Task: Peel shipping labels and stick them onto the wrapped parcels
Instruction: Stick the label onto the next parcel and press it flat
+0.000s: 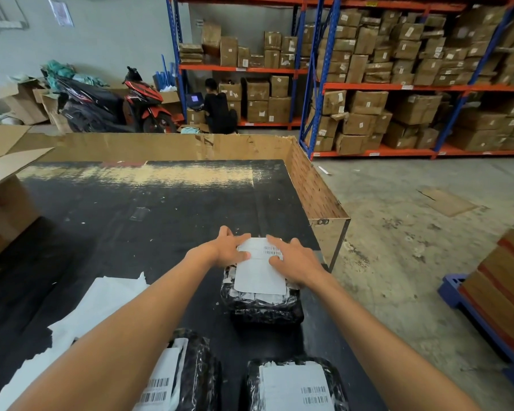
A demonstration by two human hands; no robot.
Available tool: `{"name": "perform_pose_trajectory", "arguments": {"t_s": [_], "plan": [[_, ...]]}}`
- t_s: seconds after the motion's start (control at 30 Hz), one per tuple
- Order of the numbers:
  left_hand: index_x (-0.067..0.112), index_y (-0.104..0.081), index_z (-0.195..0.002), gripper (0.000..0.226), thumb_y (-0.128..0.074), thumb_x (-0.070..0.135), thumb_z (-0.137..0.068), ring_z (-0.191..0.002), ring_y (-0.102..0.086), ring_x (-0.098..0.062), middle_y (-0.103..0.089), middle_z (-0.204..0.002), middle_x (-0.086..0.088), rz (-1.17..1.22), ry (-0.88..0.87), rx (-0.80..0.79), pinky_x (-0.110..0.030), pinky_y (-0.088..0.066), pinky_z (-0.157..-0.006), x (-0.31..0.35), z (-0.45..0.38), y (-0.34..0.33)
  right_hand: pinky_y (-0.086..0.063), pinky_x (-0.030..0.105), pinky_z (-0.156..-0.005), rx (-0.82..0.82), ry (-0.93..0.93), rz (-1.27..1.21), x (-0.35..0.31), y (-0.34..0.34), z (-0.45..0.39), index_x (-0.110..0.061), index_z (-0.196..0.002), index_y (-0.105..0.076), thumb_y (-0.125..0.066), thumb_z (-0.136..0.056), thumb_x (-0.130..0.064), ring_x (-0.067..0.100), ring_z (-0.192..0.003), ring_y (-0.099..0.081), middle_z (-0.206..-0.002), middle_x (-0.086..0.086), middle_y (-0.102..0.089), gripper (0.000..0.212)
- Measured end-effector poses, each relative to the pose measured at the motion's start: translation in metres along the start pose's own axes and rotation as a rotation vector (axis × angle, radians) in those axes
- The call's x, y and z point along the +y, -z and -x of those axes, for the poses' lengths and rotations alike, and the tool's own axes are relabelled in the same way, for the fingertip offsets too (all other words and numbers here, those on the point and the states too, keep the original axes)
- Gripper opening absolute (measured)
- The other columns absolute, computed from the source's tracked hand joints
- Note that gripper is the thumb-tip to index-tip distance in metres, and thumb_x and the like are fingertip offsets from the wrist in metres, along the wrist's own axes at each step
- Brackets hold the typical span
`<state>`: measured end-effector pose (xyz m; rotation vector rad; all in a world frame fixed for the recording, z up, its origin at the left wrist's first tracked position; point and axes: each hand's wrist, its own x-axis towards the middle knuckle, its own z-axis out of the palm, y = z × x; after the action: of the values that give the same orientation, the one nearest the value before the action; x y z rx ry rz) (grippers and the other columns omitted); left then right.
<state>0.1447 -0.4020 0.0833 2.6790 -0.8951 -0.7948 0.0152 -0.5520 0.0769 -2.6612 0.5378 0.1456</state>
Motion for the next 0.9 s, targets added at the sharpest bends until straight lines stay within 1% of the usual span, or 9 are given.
{"name": "perform_pose_trajectory", "arguments": {"t_s": [0.13,0.23,0.27,0.33,0.43,0.53,0.63,0.73,0.9], "plan": [[0.030,-0.019,-0.155,0.070,-0.052,0.046,-0.095,-0.137,-0.038,-0.039,-0.011,-0.156,-0.013,-0.040,0.030,0.023,-0.050,-0.031,-0.114,0.002,-0.003,0.003,-0.048,0.048,-0.091,0.025,-0.020,0.029,0.000,-0.004,-0.009,-0.024,-0.147,-0.034,-0.039,-0.095,-0.036,0.042,-0.110,-0.058,-0.138,0.016,-0.046,0.053],[0.033,-0.017,-0.155,0.069,-0.050,0.045,-0.096,-0.136,-0.039,-0.042,-0.005,-0.157,-0.013,-0.064,0.049,0.012,-0.051,-0.033,-0.113,0.004,-0.004,0.002,-0.043,0.052,-0.098,0.000,-0.001,0.051,0.000,-0.003,-0.010,-0.039,-0.157,-0.011,-0.036,-0.098,-0.036,0.045,-0.120,-0.053,-0.148,0.020,-0.039,0.065],[0.035,-0.014,-0.155,0.069,-0.049,0.044,-0.096,-0.136,-0.039,-0.042,-0.004,-0.157,-0.013,-0.054,0.050,-0.003,-0.051,-0.033,-0.113,0.003,-0.005,0.001,-0.042,0.052,-0.098,-0.010,0.010,0.069,-0.002,-0.002,-0.010,-0.044,-0.156,-0.011,-0.035,-0.098,-0.036,0.046,-0.121,-0.052,-0.149,0.020,-0.038,0.064],[0.040,-0.013,-0.155,0.067,-0.047,0.043,-0.097,-0.132,-0.041,-0.041,-0.007,-0.154,-0.012,-0.032,0.047,-0.023,-0.050,-0.033,-0.112,0.001,-0.006,-0.001,-0.041,0.052,-0.100,-0.025,0.011,0.089,-0.004,-0.001,-0.012,-0.045,-0.155,-0.018,-0.033,-0.099,-0.034,0.046,-0.123,-0.051,-0.150,0.020,-0.038,0.059],[0.045,-0.014,-0.153,0.064,-0.045,0.040,-0.097,-0.129,-0.041,-0.038,-0.011,-0.149,-0.011,-0.007,0.039,-0.035,-0.050,-0.033,-0.112,-0.001,-0.005,-0.002,-0.043,0.050,-0.097,-0.012,-0.030,0.082,-0.003,-0.003,-0.015,-0.028,-0.149,-0.035,-0.035,-0.098,-0.032,0.044,-0.119,-0.053,-0.144,0.019,-0.044,0.050],[0.055,-0.007,-0.149,0.066,-0.038,0.029,-0.097,-0.138,-0.030,-0.042,0.001,-0.154,-0.014,0.008,0.026,-0.058,-0.051,-0.031,-0.112,0.004,-0.003,-0.004,-0.045,0.050,-0.095,0.036,-0.079,0.069,-0.002,-0.008,-0.019,-0.014,-0.140,-0.042,-0.037,-0.098,-0.031,0.043,-0.117,-0.054,-0.138,0.018,-0.050,0.046],[0.059,-0.009,-0.147,0.069,-0.032,0.023,-0.093,-0.143,-0.025,-0.046,0.014,-0.158,-0.015,-0.005,0.071,-0.084,-0.054,-0.029,-0.111,0.012,0.000,-0.001,-0.042,0.052,-0.099,0.025,-0.049,0.063,-0.002,-0.009,-0.018,-0.022,-0.153,-0.027,-0.034,-0.100,-0.030,0.045,-0.122,-0.052,-0.145,0.019,-0.043,0.053],[0.060,-0.015,-0.144,0.056,-0.030,0.040,-0.094,-0.131,-0.042,-0.046,0.005,-0.158,-0.014,-0.066,0.084,-0.017,-0.054,-0.035,-0.108,0.018,0.005,-0.001,-0.042,0.053,-0.100,0.008,-0.002,0.091,0.003,-0.007,-0.015,-0.034,-0.154,-0.024,-0.030,-0.103,-0.031,0.045,-0.121,-0.053,-0.148,0.018,-0.039,0.052],[0.065,-0.003,-0.144,0.055,-0.020,0.041,-0.098,-0.130,-0.046,-0.042,-0.003,-0.164,-0.011,-0.230,0.105,0.067,-0.048,-0.040,-0.100,0.025,0.007,0.000,-0.043,0.050,-0.096,0.011,-0.035,0.084,0.001,-0.009,-0.017,-0.016,-0.149,-0.032,-0.031,-0.102,-0.030,0.043,-0.120,-0.053,-0.145,0.018,-0.042,0.050]]}}
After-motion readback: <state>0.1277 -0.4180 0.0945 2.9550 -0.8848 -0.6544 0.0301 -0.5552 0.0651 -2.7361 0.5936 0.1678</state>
